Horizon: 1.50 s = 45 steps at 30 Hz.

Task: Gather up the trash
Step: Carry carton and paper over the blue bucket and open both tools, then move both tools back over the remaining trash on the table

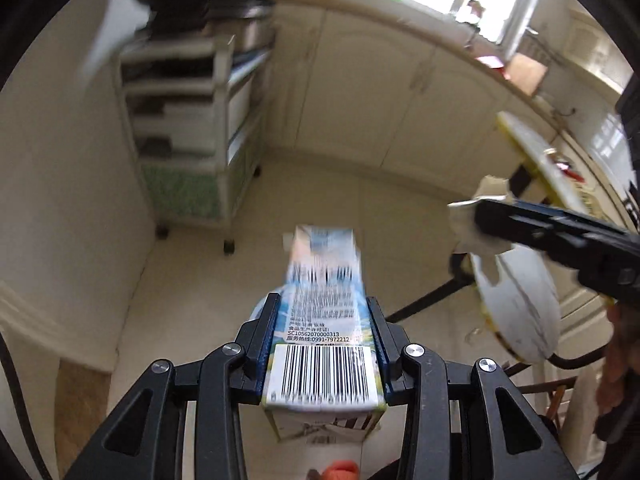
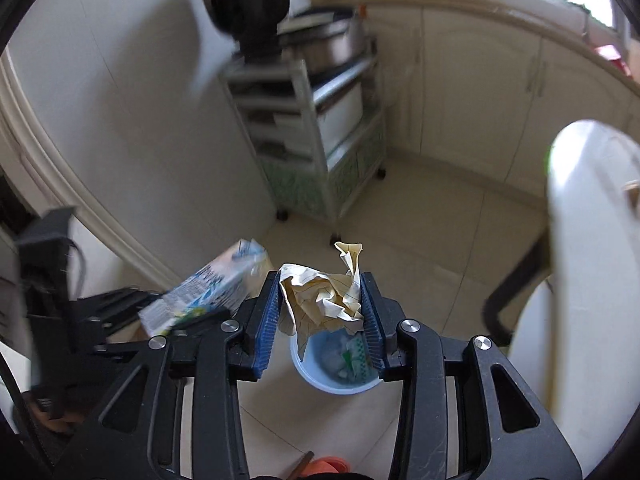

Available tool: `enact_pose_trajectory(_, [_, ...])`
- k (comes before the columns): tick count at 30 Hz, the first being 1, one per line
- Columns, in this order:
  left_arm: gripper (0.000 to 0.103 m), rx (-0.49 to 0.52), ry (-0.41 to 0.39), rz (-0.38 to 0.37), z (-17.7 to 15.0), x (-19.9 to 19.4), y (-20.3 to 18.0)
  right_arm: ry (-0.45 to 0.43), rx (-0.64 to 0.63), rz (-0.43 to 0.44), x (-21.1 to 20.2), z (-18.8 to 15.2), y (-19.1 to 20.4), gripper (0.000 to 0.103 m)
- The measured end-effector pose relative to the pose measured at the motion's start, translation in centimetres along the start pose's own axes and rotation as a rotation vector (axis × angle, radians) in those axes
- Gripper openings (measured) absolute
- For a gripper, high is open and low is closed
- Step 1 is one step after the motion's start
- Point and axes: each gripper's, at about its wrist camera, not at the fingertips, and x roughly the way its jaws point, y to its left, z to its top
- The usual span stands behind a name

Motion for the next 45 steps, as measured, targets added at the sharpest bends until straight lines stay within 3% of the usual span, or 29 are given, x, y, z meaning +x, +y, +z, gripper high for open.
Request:
enact_pose_trajectory(7, [0.036,-0.043,0.091,-0.034,0.7,5.4,1.4,0.071,-0.002,-0.026,8.3,-0.4,-1.2,0.043])
enact_pose_trajectory(9, [0.036,-0.039,0.114,-0.038,1.3,7.2,1.0,0.085,0.027,-0.014,9.5,-0.6,-2.1,0.066])
enact_pose_trajectory(10, [0.036,-0.029,0.118,-0.031,1.8,8.2,0.5,0.084,0.039,-0.019,10.0,-0.7,-2.6,0.072])
enact_pose_trajectory(11, [0.036,-0.014,0.123,-0.026,2.2,9.0,-0.2,0.081,0.043,-0.019,10.1,-0.8,-2.8,0.077])
enact_pose_trajectory(14, [0.036,0.0,0.14,-0.031,3.1,11.1,-1.1,0.073,0.06,-0.013,10.2,-0.9,-3.9,0.077])
enact_pose_trajectory(18, [0.038,0.02,0.172,-0.025,4.1,13.4,-2.8,0.035,0.056,-0.086,9.1,-0.4,-4.4,0.082])
enact_pose_trajectory(22, [0.055,0.006,0.177,0.003,5.3,14.7,-4.3,-0.012,0.053,-0.127,7.1,0.2,-3.9,0.088])
enact_pose_trajectory(28, [0.056,-0.024,0.102,0.037,5.2,11.8,-5.0,-0.053,0.085,-0.12,4.7,0.7,-3.7,0.088])
enact_pose_trajectory(31, [0.056,-0.035,0.025,0.076,5.7,8.3,-5.2,-0.087,0.074,-0.127,2.6,0.7,-3.0,0.088])
enact_pose_trajectory(36, [0.065,-0.009,-0.154,0.114,6.9,1.0,-7.2,-0.198,0.086,-0.081,-3.4,0.8,-2.0,0.088])
enact_pose_trajectory(41, [0.074,0.091,-0.265,0.071,7.7,-3.5,-12.0,-0.343,0.122,-0.055,-11.2,0.4,-3.0,0.095])
enact_pose_trajectory(45, [0.076,0.192,-0.294,0.0,8.5,-4.4,-17.7,-0.415,0.179,-0.132,-17.3,-0.8,-7.1,0.096])
